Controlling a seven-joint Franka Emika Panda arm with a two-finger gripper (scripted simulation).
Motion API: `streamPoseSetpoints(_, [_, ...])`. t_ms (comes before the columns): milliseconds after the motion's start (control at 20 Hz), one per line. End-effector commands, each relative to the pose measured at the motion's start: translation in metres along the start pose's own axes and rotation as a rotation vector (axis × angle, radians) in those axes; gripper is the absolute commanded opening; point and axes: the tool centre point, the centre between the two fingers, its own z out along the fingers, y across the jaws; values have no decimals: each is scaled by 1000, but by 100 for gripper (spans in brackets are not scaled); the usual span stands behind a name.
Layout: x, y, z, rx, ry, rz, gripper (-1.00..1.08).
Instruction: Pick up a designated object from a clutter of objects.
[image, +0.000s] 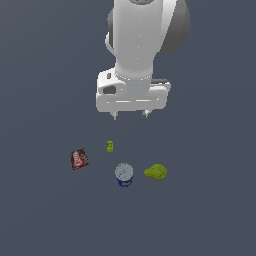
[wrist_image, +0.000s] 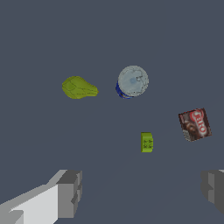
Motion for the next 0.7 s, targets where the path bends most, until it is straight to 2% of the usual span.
streamPoseSetpoints(0, [5,-3,6,-3,0,-35,100])
streamPoseSetpoints(300, [24,-14,28,-13,4,-167,100])
streamPoseSetpoints(650, [53,-35,68,-21,10,-393,100])
